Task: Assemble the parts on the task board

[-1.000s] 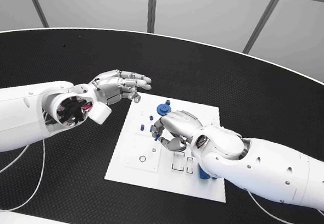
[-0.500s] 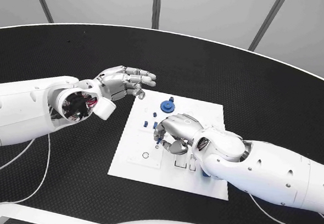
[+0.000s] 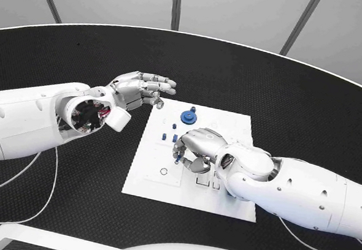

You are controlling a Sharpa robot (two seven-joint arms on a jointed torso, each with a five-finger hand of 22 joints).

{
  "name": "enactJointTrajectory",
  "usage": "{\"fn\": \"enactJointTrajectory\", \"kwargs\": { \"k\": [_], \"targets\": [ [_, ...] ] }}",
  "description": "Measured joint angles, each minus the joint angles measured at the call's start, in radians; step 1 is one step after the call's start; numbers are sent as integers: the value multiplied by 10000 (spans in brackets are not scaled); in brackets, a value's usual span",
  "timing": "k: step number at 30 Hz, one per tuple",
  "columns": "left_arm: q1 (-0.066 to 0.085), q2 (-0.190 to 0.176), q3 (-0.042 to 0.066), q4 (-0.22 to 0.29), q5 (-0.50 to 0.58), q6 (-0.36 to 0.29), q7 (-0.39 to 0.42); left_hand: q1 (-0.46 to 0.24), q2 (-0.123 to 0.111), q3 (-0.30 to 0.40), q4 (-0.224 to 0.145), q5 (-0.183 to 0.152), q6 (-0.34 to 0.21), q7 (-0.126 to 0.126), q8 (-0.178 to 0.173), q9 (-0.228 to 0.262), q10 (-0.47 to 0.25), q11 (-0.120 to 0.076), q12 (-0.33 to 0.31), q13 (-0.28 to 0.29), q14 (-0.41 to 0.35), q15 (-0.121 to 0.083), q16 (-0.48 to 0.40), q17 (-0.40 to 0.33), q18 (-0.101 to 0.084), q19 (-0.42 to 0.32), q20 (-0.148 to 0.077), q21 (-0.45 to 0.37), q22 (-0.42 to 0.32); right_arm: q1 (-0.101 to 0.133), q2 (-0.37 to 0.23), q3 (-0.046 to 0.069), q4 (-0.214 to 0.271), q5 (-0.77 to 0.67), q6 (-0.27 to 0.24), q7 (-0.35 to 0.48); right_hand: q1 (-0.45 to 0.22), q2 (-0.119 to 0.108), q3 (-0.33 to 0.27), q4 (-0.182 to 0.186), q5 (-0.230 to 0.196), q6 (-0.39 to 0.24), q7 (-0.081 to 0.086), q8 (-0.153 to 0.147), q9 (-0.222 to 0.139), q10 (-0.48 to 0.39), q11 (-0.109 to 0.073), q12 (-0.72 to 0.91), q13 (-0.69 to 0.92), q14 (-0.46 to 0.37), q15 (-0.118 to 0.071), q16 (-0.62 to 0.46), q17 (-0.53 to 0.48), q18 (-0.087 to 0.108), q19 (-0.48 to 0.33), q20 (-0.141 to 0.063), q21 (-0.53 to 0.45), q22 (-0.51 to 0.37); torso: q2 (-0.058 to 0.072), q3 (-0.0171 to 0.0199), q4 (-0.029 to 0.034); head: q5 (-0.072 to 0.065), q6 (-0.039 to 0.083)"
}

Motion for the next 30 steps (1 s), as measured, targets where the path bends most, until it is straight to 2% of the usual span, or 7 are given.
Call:
{"fn": "enactJointTrajectory", "kwargs": {
  "k": [30],
  "targets": [
    [1,-9,0,10,0,44,-58,0,0,1,0,0,0,0,0,6,-36,36,0,-2,0,0,0,-7,-1,1,1,0,-7,-48,195,-12,-208,-94,321,-255,-5,4,28,-28,-7,-19,-18,-11,9,36,-37,-39,0,2,1,0,-3,0,0,0,0,-3,-2,-7,-3,56,-147]
  ]
}}
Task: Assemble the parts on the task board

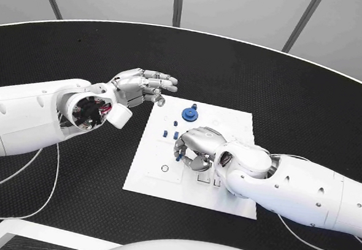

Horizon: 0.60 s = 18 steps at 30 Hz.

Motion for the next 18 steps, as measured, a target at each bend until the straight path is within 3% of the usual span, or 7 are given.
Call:
{"fn": "enactJointTrajectory", "kwargs": {
  "k": [18],
  "targets": [
    [0,15,1,-1,-1,9,-20,0,0,0,-1,0,0,0,0,-2,0,0,0,8,0,0,0,2,-1,0,0,0,1,-14,127,-4,-47,-47,497,31,-39,38,0,0,-11,6,8,0,-7,37,-37,-28,1,17,16,0,-1,1,0,0,0,-1,-11,-6,-3,-46,-43]
  ]
}}
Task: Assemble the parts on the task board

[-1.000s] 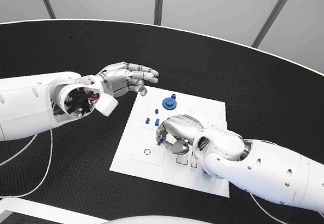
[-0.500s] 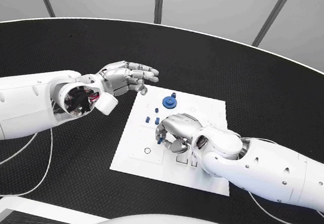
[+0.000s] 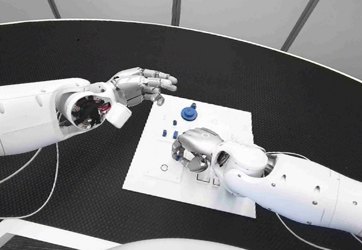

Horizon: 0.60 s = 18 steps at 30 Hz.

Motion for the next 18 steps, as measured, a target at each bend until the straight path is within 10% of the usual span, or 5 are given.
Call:
{"fn": "enactJointTrajectory", "kwargs": {
  "k": [6,12,18],
  "targets": [
    [0,-3,0,-3,0,-2,-7,0,0,0,0,0,0,0,0,-1,0,0,0,-1,0,0,0,0,0,0,0,0,0,-1,-1,-4,-15,0,5,-38,-111,-26,2,0,1,-152,151,-65,50,0,-3,-60,-13,0,0,0,0,0,0,0,-60,-1,-1,-1,-2,5,-8],
    [0,-10,0,-6,0,-1,-19,0,0,0,0,0,0,0,0,-1,0,0,0,-1,0,0,0,1,0,0,0,0,1,-2,-32,-8,-26,-1,12,-41,-528,-315,-40,-42,-168,-1486,557,-900,-300,-1245,306,-427,-424,16,325,0,0,0,-112,256,-371,-1,-1,-4,-6,-10,-28],
    [0,-12,0,-18,0,4,-31,0,0,-27,27,0,-37,-36,0,11,0,0,0,10,-36,36,0,-13,-2,0,0,0,-13,0,-167,-9,125,-1,-128,-103,-674,-461,-73,-74,-182,-1813,474,-1081,-360,-1978,437,-436,-696,-6,361,-117,-100,0,-307,377,-815,-383,-2,-1,-7,-34,-2]
  ]
}}
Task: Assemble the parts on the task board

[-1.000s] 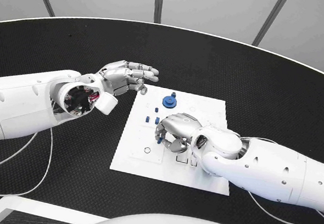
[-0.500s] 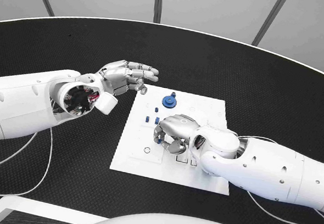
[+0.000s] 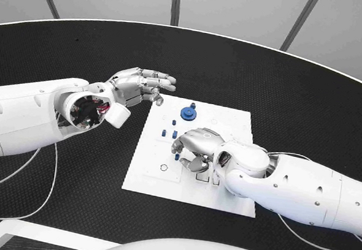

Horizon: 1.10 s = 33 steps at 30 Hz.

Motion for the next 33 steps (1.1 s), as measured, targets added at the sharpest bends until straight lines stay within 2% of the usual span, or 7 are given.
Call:
{"fn": "enactJointTrajectory", "kwargs": {
  "k": [11,14,19,23,25,30,33],
  "targets": [
    [0,9,-1,-53,0,4,-8,0,0,0,0,0,0,0,0,-1,0,0,0,-1,0,0,0,0,-1,0,0,0,1,6,-737,6,877,-2,-545,-292,-10,-11,-22,-22,0,43,-72,0,6,-1,-1,129,-45,0,0,0,-9,0,0,0,-17,-23,-5,15,-15,-104,31],
    [0,12,-2,-68,0,14,-8,0,0,0,0,0,0,0,0,-2,0,0,0,-1,0,0,0,0,-1,0,0,0,2,18,-1103,23,1263,-2,-872,-394,-10,-12,-22,-22,0,191,-100,114,59,220,-105,284,-62,0,0,0,4,0,0,0,-17,10,-6,18,-16,-168,50],
    [0,12,-2,-98,0,39,3,51,51,0,0,0,0,0,0,1,-36,-36,0,-2,0,0,0,1,-1,0,0,0,2,264,-1900,105,1807,248,-1121,-487,-306,-229,-210,111,-286,279,-158,115,75,385,-164,352,-137,0,0,-56,-127,1,25,-24,-17,61,-19,18,-30,-337,83],
    [-1,17,-3,-130,0,39,14,51,51,0,0,0,0,0,0,7,-36,-36,0,8,0,0,0,2,-1,0,0,0,2,608,-2573,130,1808,776,-1037,-404,-616,-539,-585,310,-556,275,-161,115,65,384,-169,352,-229,0,0,-56,-133,1,40,-40,-17,50,-32,13,-56,-428,105],
    [-2,26,-3,-147,0,42,20,51,51,0,0,0,0,0,0,7,-36,-36,0,8,0,0,0,1,0,0,0,0,-2,777,-2903,136,1740,1003,-1007,-343,-679,-602,-851,413,-583,200,-235,115,41,306,-207,352,-265,0,0,-56,-126,0,40,-40,-59,22,-44,12,-70,-449,108],
    [-2,46,-4,-178,1,56,26,51,51,1,0,0,0,0,0,6,-36,-36,0,7,0,0,0,2,-1,0,0,0,-6,953,-3372,140,1497,1204,-1025,-263,-671,-604,-1431,579,-582,95,-340,47,-20,148,-185,351,-324,28,-28,-56,-113,-1,-14,-93,-266,-178,-85,13,-103,-480,109],
    [-3,56,-4,-192,1,65,28,51,51,1,0,0,0,0,0,6,-36,-36,0,7,0,0,0,2,-1,0,0,0,-6,993,-3398,141,1280,1250,-1015,-252,-473,-539,-1583,656,-583,95,-340,47,-44,89,-197,351,-339,28,-28,-56,-125,154,-14,-94,-307,-221,-98,17,-107,-481,109]
  ]
}}
